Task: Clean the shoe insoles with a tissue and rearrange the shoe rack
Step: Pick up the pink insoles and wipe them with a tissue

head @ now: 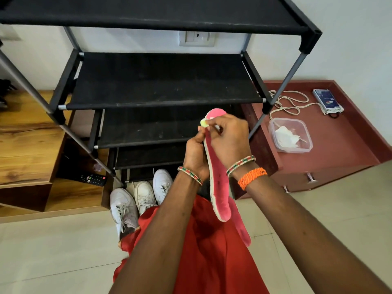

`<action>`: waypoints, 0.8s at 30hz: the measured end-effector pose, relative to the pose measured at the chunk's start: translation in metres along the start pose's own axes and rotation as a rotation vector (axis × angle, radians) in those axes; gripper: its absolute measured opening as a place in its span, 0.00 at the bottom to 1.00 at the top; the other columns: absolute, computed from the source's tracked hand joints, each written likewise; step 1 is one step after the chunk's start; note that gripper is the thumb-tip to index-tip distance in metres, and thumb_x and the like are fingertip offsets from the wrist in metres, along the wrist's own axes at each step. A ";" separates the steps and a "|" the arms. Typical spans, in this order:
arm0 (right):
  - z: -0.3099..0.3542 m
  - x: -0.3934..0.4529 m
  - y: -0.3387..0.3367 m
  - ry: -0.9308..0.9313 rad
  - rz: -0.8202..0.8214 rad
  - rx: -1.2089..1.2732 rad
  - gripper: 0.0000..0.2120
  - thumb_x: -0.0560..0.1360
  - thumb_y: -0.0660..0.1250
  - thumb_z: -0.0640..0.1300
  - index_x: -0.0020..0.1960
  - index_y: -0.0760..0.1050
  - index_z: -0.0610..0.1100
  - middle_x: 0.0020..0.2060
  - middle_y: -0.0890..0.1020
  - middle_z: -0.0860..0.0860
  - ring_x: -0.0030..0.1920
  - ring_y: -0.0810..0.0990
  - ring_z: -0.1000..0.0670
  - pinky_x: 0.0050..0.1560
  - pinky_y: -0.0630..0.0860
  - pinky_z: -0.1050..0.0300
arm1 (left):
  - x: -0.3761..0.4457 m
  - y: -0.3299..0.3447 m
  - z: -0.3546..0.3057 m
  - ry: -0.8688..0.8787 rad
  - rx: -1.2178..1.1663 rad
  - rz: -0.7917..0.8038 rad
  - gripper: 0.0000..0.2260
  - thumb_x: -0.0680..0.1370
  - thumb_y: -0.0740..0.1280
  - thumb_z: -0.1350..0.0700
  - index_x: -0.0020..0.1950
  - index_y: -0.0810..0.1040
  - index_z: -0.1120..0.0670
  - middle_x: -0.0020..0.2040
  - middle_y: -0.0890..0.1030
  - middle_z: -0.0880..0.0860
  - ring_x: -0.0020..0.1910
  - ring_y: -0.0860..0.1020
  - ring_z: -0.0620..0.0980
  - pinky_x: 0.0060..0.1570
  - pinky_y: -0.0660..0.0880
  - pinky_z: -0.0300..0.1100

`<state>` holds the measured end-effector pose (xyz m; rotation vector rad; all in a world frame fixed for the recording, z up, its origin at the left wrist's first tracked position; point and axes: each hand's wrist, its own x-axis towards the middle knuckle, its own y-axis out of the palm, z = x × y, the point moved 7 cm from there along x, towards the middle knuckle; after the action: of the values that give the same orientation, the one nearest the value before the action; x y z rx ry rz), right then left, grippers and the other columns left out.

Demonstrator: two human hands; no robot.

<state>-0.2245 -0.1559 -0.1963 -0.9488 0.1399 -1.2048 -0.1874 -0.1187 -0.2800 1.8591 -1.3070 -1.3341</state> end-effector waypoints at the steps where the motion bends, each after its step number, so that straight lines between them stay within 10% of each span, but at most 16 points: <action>1: -0.001 0.006 -0.002 0.006 -0.023 -0.044 0.07 0.71 0.67 0.34 0.46 0.83 0.39 0.43 0.83 0.45 0.44 0.81 0.47 0.47 0.78 0.57 | 0.000 0.001 0.001 0.002 0.014 0.005 0.20 0.81 0.52 0.45 0.51 0.77 0.58 0.44 0.81 0.55 0.45 0.79 0.51 0.47 0.77 0.42; 6: -0.006 0.034 -0.004 0.105 -0.022 -0.131 0.08 0.74 0.66 0.35 0.50 0.82 0.41 0.47 0.83 0.46 0.47 0.81 0.49 0.43 0.71 0.67 | -0.002 -0.002 0.005 0.001 0.034 -0.012 0.20 0.81 0.52 0.45 0.50 0.77 0.58 0.39 0.83 0.54 0.38 0.82 0.50 0.39 0.80 0.39; 24: 0.008 0.001 0.011 -0.014 0.083 0.030 0.03 0.70 0.70 0.36 0.41 0.83 0.39 0.37 0.83 0.47 0.38 0.81 0.50 0.42 0.79 0.55 | -0.005 -0.017 -0.017 0.059 0.113 -0.013 0.21 0.81 0.51 0.44 0.51 0.77 0.57 0.41 0.83 0.55 0.41 0.81 0.50 0.42 0.78 0.41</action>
<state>-0.2118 -0.1518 -0.1983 -0.9170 0.1483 -1.1209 -0.1651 -0.1093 -0.2847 1.9704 -1.3675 -1.2243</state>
